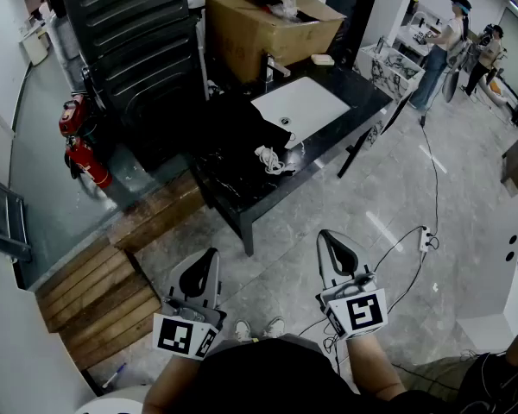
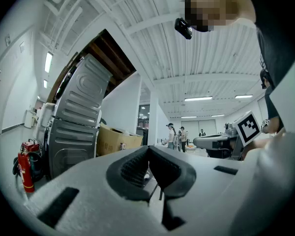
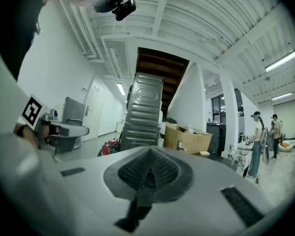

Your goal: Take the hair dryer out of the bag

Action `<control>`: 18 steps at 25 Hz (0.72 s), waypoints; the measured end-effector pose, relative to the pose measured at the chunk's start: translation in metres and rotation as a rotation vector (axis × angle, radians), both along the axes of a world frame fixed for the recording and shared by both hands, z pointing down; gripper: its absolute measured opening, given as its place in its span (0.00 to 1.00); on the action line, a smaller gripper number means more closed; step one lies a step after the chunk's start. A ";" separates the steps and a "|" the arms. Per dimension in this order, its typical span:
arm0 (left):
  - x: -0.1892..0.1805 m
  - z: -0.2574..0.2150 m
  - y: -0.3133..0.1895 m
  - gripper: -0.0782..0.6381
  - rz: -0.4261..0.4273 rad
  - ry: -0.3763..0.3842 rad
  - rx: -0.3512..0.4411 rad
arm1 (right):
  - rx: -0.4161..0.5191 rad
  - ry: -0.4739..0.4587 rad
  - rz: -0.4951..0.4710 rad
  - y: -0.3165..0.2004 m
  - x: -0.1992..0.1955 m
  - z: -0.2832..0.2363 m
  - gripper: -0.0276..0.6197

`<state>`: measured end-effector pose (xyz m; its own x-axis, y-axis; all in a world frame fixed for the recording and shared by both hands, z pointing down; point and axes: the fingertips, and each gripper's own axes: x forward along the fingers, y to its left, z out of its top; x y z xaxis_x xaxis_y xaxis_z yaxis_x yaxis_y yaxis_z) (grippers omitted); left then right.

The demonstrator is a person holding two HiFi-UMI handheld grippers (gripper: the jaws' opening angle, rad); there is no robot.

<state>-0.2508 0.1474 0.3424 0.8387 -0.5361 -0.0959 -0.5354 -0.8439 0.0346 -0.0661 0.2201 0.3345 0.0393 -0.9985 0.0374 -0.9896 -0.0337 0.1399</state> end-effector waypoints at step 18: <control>0.018 0.025 0.013 0.14 -0.113 -0.009 -0.072 | 0.004 -0.108 -0.047 0.053 0.041 0.035 0.06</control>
<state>-0.2328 0.1599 0.3676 0.7731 -0.6325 -0.0466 -0.6276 -0.7736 0.0872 -0.0254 0.2731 0.3697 -0.0114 -0.9993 0.0345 -0.9994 0.0125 0.0328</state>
